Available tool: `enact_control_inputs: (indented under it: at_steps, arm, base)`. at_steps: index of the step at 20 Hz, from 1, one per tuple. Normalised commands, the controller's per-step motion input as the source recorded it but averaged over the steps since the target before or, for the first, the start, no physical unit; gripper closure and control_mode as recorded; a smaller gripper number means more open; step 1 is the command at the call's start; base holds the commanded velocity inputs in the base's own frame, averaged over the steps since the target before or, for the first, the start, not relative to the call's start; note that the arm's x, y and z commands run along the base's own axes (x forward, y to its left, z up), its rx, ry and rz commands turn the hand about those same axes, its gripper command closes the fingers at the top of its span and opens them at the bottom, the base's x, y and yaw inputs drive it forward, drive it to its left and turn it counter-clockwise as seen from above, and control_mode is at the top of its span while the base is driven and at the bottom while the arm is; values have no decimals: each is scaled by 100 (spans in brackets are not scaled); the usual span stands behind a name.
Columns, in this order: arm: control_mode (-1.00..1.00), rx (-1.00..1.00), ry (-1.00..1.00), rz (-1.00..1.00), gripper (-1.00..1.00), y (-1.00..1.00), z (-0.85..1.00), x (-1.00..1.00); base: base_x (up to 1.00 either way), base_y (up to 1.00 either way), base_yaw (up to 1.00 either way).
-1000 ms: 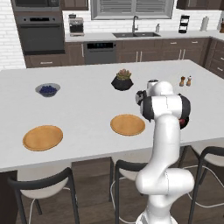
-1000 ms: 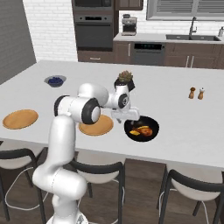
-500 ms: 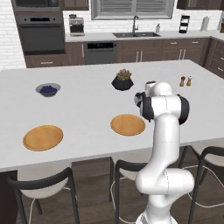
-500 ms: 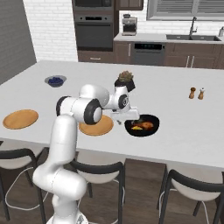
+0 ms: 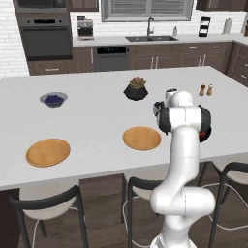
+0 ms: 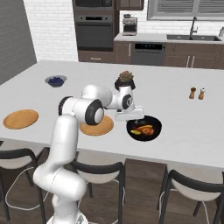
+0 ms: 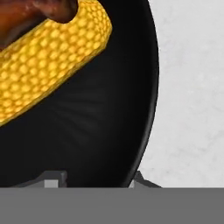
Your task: Pick the chicken drumstick and corn from their plates and place them in the bowl. Then put the bowl in the fridge.
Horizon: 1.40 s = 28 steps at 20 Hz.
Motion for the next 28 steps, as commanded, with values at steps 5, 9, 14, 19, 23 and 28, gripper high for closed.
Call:
enact_control_inputs:
  at_steps: [5, 9, 14, 19, 23, 28]
  arm:
    - [-100, 3, 0, 11, 100, -3, -3, 0]
    - [-100, 8, 0, 15, 100, 10, 38, -35]
    - [-100, 5, -1, 20, 100, 41, 71, -80]
    - [-100, 0, -4, 27, 100, 58, 64, -84]
    - [-100, -3, -2, 33, 100, 51, 55, -88]
    - [-100, -10, -3, 38, 100, 30, 47, -79]
  base:
    - [0, 0, 0]
    - [0, 0, 0]
    - [0, 0, 0]
    - [0, 0, 0]
    - [0, 0, 0]
    - [0, 0, 0]
